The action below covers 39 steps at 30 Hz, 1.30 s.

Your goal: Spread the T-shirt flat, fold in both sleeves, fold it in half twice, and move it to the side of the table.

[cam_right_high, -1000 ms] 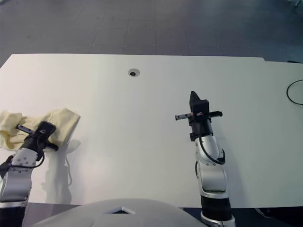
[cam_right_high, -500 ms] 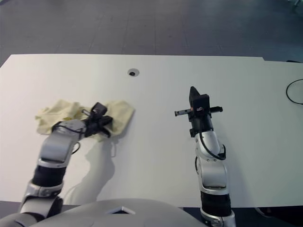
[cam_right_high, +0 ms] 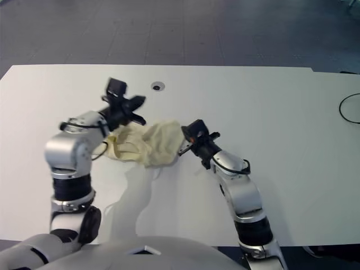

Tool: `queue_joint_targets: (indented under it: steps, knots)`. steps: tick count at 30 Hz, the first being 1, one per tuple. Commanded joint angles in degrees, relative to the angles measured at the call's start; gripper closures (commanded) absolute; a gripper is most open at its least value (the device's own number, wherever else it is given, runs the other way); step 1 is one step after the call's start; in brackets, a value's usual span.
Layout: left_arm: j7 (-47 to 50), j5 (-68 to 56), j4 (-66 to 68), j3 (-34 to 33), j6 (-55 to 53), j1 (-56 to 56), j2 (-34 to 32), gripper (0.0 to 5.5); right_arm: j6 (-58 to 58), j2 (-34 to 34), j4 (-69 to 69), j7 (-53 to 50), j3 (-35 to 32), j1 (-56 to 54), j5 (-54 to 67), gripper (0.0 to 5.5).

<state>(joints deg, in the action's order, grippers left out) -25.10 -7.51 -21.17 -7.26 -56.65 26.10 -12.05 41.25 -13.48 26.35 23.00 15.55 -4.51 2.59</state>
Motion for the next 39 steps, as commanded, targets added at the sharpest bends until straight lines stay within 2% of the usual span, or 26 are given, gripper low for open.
queue_joint_targets:
  steps: [1,6,10,14,18,21,25,28,32,36,39]
  knots:
    - [-4.8,-0.4,-0.6,-6.0,9.3,-3.9,-11.5,5.49,5.7,-2.1,-2.1,2.1,4.9,-4.2,-0.9,5.5]
    - [-9.4,-1.2,-1.3,-11.3,18.0,-14.8,-18.8,5.49,11.8,-9.7,-4.9,6.1,12.2,-9.7,-4.9,5.5]
    - [-12.6,-2.1,-0.4,-12.2,23.2,-20.3,-22.1,5.49,12.2,-17.0,-6.4,10.2,14.4,-11.1,-6.4,5.5]
    - [-15.5,-3.9,0.1,-10.8,26.2,-22.0,-23.9,5.49,9.3,-25.4,-6.4,14.3,12.7,-9.7,-6.8,5.5]
    - [-19.6,-6.5,-2.1,-7.8,28.4,-23.7,-25.0,5.49,4.5,-30.7,-8.6,16.3,10.5,-8.8,-7.4,5.5]
    - [-23.8,-7.9,-2.5,-4.0,31.1,-22.5,-26.1,5.49,0.8,-31.7,-9.6,16.4,8.5,-8.2,-7.6,5.5]
    - [-27.6,-8.2,0.6,1.4,34.8,-16.3,-26.7,5.49,-2.0,-29.1,-6.4,16.1,1.5,-7.7,-3.2,5.5]
    - [-32.2,-6.5,6.5,6.7,40.4,-9.9,-26.6,5.5,0.5,-27.6,-0.4,16.5,-5.4,-6.9,2.2,5.07]
    - [-38.0,-4.7,17.3,11.4,48.1,-2.6,-26.3,4.85,4.3,-28.4,8.9,19.0,-9.6,-4.8,8.2,4.41]
    - [-40.6,-1.2,27.0,14.7,55.6,2.2,-25.6,4.25,0.6,-30.0,14.9,20.2,-7.0,1.0,8.6,3.84]
    - [-39.3,0.3,29.8,15.6,57.7,3.4,-24.5,3.76,-5.8,-31.1,15.7,19.0,-2.3,4.8,3.6,3.36]
